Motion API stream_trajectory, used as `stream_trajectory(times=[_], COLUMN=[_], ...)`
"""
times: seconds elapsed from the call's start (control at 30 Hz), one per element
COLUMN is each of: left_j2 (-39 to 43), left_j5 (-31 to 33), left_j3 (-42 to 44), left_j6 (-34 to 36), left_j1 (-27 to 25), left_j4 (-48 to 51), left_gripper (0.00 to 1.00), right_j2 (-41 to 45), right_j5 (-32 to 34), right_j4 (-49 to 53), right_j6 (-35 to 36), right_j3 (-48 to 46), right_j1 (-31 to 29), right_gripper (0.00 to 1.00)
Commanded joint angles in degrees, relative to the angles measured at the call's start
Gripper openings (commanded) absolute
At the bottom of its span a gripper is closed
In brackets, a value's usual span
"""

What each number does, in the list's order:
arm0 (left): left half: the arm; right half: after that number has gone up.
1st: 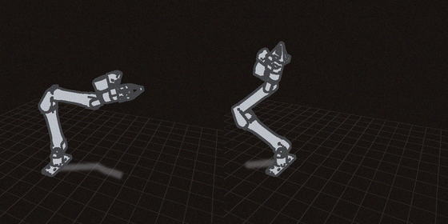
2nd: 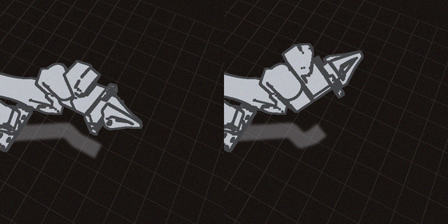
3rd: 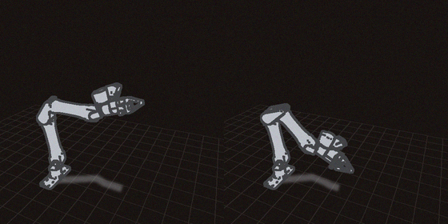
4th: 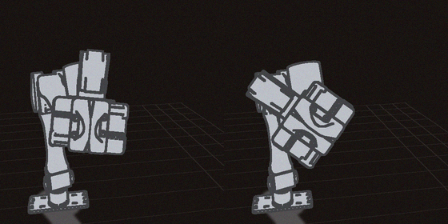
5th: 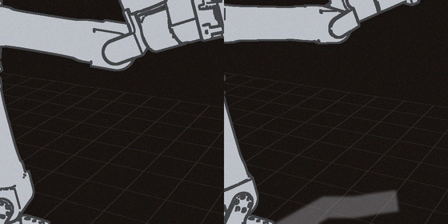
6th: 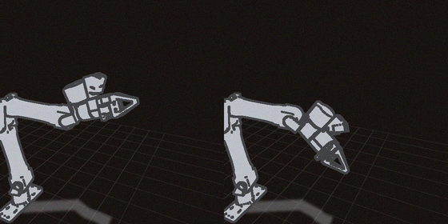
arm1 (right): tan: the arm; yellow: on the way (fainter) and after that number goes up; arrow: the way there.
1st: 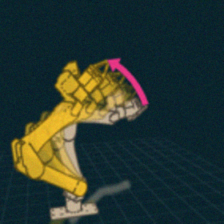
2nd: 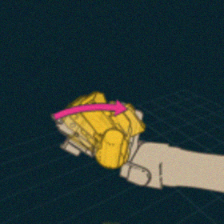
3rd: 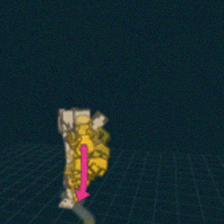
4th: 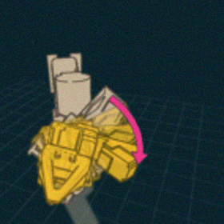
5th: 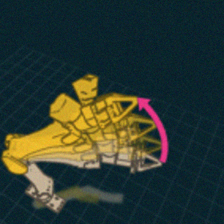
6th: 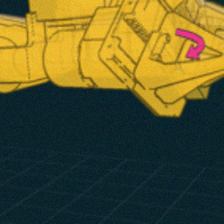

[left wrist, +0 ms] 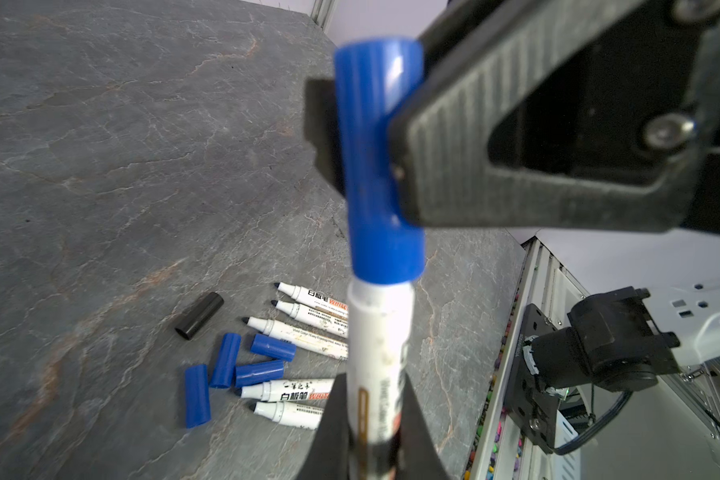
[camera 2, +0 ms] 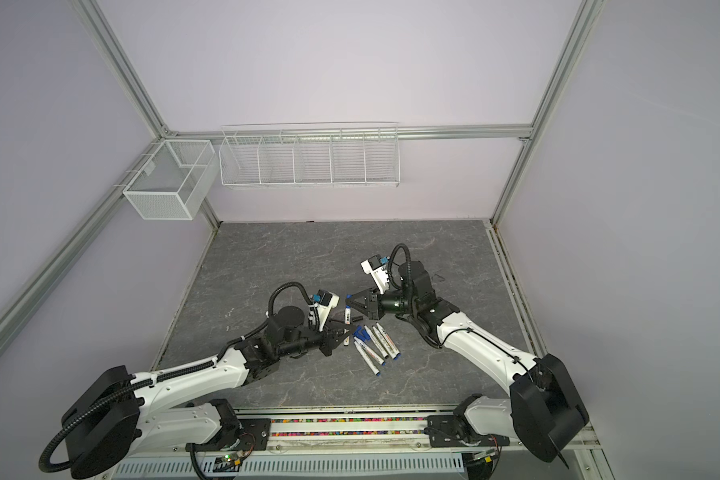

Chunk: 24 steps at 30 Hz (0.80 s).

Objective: Insert the pens into the pen caps
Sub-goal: 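Press the blue cap down onto the white marker with the right gripper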

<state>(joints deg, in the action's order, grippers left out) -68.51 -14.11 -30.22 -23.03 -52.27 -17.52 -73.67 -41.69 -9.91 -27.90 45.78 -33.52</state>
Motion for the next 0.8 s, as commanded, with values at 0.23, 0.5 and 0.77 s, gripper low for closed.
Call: stream_trajectory(times=[0.23, 0.5, 0.77], left_j2=[2.74, 0.80, 0.57], left_j5=[3.30, -0.65, -1.07], left_j3=[-1.74, -4.12, -4.09], left_j6=[2.03, 3.38, 2.97], left_j1=[2.02, 2.07, 2.13], left_j4=[-2.01, 0.58, -0.55], left_gripper=[0.00, 0.00, 0.00], right_j2=[2.83, 2.74, 4.00], right_j5=[-18.58, -21.38, -22.43], right_j4=[13.07, 12.58, 13.46], right_j6=[3.98, 3.73, 4.27], right_j3=[-1.42, -1.28, -1.83], right_j1=[-0.76, -0.79, -0.92], right_gripper=[0.07, 0.07, 0.07])
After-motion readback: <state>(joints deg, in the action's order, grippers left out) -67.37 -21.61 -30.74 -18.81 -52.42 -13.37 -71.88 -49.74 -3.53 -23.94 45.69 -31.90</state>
